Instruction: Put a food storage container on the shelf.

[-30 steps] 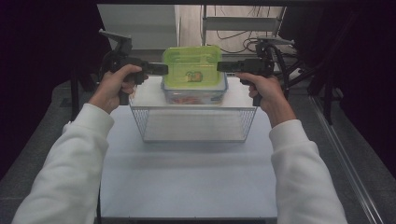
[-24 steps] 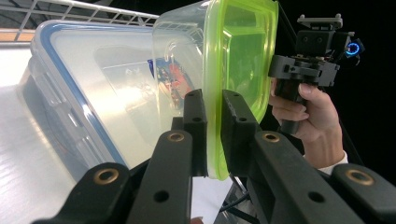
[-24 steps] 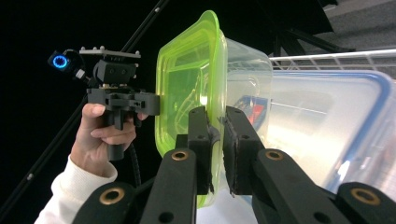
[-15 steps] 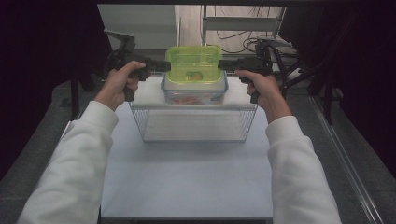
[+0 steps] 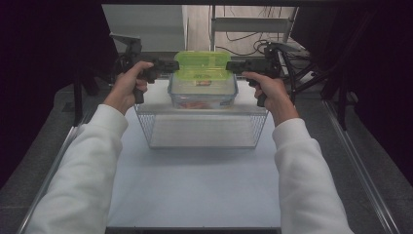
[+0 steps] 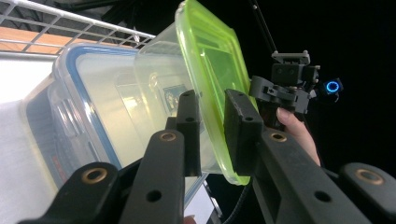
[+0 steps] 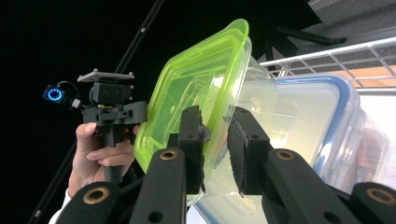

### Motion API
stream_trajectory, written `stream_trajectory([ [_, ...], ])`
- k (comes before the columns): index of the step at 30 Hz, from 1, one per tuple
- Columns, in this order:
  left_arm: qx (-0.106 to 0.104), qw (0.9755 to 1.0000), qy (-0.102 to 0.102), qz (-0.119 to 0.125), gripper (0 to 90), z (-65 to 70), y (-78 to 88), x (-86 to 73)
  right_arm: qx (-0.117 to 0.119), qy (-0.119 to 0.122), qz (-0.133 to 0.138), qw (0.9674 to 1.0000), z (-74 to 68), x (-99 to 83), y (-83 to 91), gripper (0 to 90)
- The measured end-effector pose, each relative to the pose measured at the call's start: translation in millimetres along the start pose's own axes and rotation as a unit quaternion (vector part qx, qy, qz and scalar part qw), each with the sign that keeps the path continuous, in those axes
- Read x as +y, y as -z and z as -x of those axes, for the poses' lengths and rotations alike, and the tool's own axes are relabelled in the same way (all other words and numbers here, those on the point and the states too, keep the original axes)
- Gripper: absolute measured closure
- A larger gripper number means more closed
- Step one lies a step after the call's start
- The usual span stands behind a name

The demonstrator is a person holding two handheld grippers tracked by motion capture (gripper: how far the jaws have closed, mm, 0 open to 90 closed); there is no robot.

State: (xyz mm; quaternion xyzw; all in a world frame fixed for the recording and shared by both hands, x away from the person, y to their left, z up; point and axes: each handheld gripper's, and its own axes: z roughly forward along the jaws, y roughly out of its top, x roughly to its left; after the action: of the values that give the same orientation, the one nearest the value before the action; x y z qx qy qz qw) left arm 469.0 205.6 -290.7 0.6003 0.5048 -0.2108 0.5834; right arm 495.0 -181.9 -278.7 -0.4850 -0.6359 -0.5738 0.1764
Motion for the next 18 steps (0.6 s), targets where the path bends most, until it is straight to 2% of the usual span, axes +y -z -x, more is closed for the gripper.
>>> stream_trajectory([
  [5,-0.006,1.0,0.006,-0.004,76.6,-3.3,-0.1,0.8,0.005,-0.009,0.001,0.9999,1.3,1.8,-1.4,73.9],
  [12,0.0,1.0,0.001,-0.009,75.4,-0.9,-0.1,0.1,0.001,-0.004,-0.002,1.0,0.2,1.4,-0.9,72.3],
  [15,0.009,0.9999,-0.011,-0.007,72.0,0.6,0.1,-0.1,-0.01,0.007,-0.004,0.9999,-0.8,0.6,-1.8,65.3],
  [18,0.021,0.9994,-0.026,0.004,60.9,3.8,1.7,0.5,-0.013,0.014,0.005,0.9998,-1.4,0.9,-0.7,59.4],
])
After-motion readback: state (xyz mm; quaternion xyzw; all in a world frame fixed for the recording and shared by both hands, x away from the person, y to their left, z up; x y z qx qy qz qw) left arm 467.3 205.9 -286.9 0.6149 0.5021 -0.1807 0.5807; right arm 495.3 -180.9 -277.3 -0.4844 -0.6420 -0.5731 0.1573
